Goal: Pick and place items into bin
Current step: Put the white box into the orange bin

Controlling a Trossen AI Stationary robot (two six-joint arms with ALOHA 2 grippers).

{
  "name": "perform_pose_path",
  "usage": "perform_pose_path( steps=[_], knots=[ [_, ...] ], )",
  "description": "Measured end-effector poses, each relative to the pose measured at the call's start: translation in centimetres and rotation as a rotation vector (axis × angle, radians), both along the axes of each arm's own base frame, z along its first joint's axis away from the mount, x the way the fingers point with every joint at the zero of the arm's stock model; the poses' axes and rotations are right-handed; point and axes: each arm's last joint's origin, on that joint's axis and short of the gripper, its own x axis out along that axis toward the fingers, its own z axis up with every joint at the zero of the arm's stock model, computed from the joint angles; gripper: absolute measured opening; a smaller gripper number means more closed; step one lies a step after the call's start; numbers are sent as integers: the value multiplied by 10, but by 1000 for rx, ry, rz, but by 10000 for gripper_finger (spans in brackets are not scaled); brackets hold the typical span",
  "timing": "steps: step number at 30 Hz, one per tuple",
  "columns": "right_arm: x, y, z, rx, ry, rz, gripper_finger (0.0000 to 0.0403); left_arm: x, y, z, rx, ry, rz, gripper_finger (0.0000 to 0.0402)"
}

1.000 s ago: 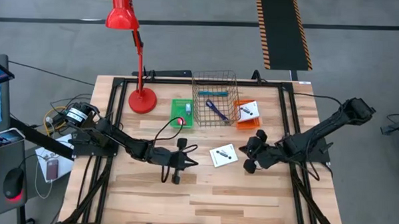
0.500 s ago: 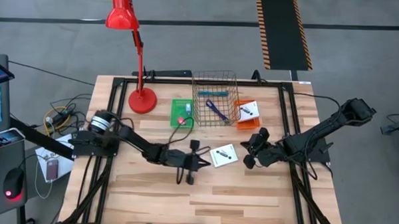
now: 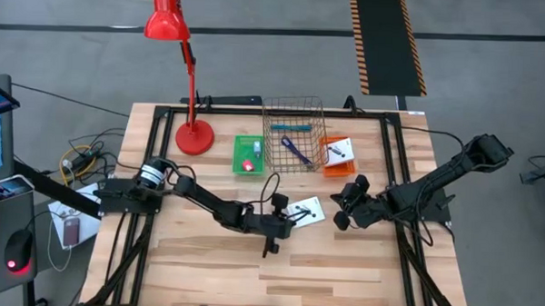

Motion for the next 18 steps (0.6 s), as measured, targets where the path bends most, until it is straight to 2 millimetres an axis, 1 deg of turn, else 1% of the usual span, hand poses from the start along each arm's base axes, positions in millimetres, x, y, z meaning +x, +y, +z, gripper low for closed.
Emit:
perform_pose_path(
  steps=[4,13,18],
  knots=[
    [0,0,0,4,2,3,1,0,3,-1,49,43,27,0],
    [0,0,0,7,2,5,1,-2,25,-8,-10,140,98,0],
    [1,1,1,13,-10,5,2,-3,27,-11,-41,171,74,0]
  ],
)
